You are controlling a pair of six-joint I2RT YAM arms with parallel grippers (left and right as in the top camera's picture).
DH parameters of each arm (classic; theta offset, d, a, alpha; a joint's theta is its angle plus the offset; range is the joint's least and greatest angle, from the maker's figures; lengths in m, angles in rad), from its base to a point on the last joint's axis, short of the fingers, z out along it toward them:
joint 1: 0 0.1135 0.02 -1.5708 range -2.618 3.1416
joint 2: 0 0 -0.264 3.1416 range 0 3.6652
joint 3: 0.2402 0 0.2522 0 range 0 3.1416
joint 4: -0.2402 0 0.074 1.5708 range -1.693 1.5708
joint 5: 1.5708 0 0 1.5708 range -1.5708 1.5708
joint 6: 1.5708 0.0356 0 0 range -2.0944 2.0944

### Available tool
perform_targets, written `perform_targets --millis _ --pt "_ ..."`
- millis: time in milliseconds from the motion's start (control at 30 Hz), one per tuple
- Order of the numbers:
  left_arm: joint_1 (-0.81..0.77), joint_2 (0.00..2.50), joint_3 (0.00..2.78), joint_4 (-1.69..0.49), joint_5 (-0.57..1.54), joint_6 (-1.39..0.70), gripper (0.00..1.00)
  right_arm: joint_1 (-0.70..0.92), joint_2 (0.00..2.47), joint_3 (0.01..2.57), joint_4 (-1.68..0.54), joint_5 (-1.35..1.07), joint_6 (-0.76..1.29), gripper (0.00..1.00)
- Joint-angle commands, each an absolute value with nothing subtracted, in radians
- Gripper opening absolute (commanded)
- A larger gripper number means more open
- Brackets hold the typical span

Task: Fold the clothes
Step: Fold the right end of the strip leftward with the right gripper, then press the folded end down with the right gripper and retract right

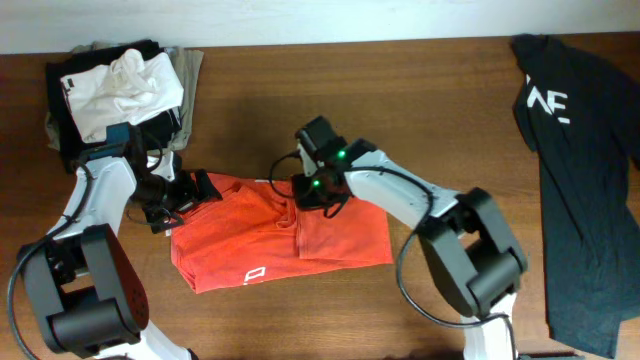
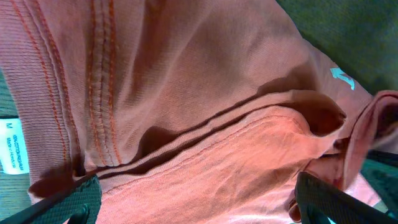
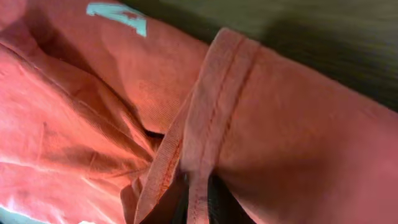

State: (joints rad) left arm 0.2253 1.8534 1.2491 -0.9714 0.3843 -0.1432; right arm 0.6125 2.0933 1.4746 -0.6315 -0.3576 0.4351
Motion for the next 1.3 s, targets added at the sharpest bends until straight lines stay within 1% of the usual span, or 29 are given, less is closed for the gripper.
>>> perform_targets --millis 0,100,167,233,267,300,333,367,433,467,567,600,767,867,900,967,1033,1133,1167,1267 --pt "0.222 1.842 1.257 -0.970 0.378 -0.141 0.99 0.627 2.119 1.472 -0.620 -0.408 0.445 0.11" --pt "0.222 1.842 1.257 -0.970 0.378 -0.141 0.99 0.627 2.081 1.522 -0.654 -0.410 0.389 0.17" --pt "0.222 1.842 1.257 -0.970 0.378 -0.141 0.99 0.622 2.041 1.613 -0.777 -0.408 0.323 0.19" --pt "0.222 1.842 1.257 -0.970 0.378 -0.141 0.99 0.610 2.010 1.701 -0.901 -0.358 0.306 0.22" --pt "0.222 1.842 1.257 -0.972 0.378 -0.141 0.99 0.596 1.986 1.765 -0.999 -0.289 0.306 0.28" --pt "0.222 1.842 1.257 -0.973 0.378 -0.141 0.99 0.585 1.974 1.804 -1.068 -0.247 0.302 0.47" --pt "0.222 1.842 1.257 -0.973 0.378 -0.141 0.99 0.570 1.966 1.837 -1.129 -0.210 0.297 0.62" --pt "0.222 1.842 1.257 -0.973 0.378 -0.141 0.99 0.542 1.956 1.863 -1.206 -0.160 0.292 0.65" --pt "0.222 1.842 1.257 -0.973 0.378 -0.141 0.99 0.488 1.955 1.856 -1.261 -0.115 0.291 0.61" --pt "0.222 1.842 1.257 -0.973 0.378 -0.141 0.99 0.465 1.960 1.839 -1.258 -0.120 0.292 0.55" --pt "0.222 1.842 1.257 -0.967 0.378 -0.142 0.99 0.421 1.985 1.766 -1.220 -0.178 0.292 0.29" --pt "0.222 1.842 1.257 -0.968 0.378 -0.142 0.99 0.414 1.998 1.706 -1.171 -0.187 0.291 0.27" --pt "0.222 1.842 1.257 -0.969 0.378 -0.141 0.99 0.410 2.005 1.510 -0.971 -0.216 0.293 0.27" --pt "0.222 1.842 1.257 -0.969 0.378 -0.141 0.99 0.410 2.005 1.394 -0.821 -0.216 0.297 0.30" --pt "0.222 1.842 1.257 -0.969 0.378 -0.141 0.99 0.410 2.005 1.361 -0.770 -0.209 0.297 0.34" --pt "0.222 1.842 1.257 -0.969 0.378 -0.141 0.99 0.405 2.005 1.343 -0.728 -0.138 0.312 0.34" --pt "0.222 1.842 1.257 -0.969 0.378 -0.141 0.99 0.390 2.003 1.370 -0.745 -0.118 0.311 0.37" --pt "0.222 1.842 1.257 -0.969 0.378 -0.141 0.99 0.371 1.990 1.482 -0.873 -0.146 0.311 0.42" --pt "0.222 1.842 1.257 -0.969 0.378 -0.141 0.99 0.366 1.982 1.550 -0.953 -0.145 0.311 0.48" --pt "0.216 1.842 1.257 -0.969 0.377 -0.141 0.99 0.360 1.975 1.731 -1.174 -0.149 0.311 0.57"
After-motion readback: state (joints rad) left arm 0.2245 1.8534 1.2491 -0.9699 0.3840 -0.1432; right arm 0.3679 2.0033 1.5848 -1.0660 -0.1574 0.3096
